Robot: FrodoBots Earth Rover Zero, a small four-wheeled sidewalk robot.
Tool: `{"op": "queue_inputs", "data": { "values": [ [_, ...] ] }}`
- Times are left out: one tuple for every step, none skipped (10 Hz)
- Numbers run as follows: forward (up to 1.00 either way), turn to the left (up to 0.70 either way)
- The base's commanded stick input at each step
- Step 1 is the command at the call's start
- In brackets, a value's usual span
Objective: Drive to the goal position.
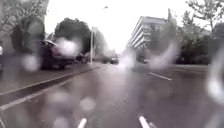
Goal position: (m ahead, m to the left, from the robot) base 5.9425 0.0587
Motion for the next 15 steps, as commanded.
{"op": "queue_inputs", "data": {
  "values": [
    [0.70,-0.04],
    [0.70,-0.13],
    [0.70,-0.10],
    [0.70,-0.02],
    [0.70,0.00],
    [0.70,0.00],
    [0.70,0.00],
    [0.70,0.00],
    [0.70,0.00],
    [0.70,0.00],
    [0.70,0.00],
    [0.70,0.00],
    [0.70,0.00],
    [0.70,0.00],
    [0.70,-0.11]
  ]
}}
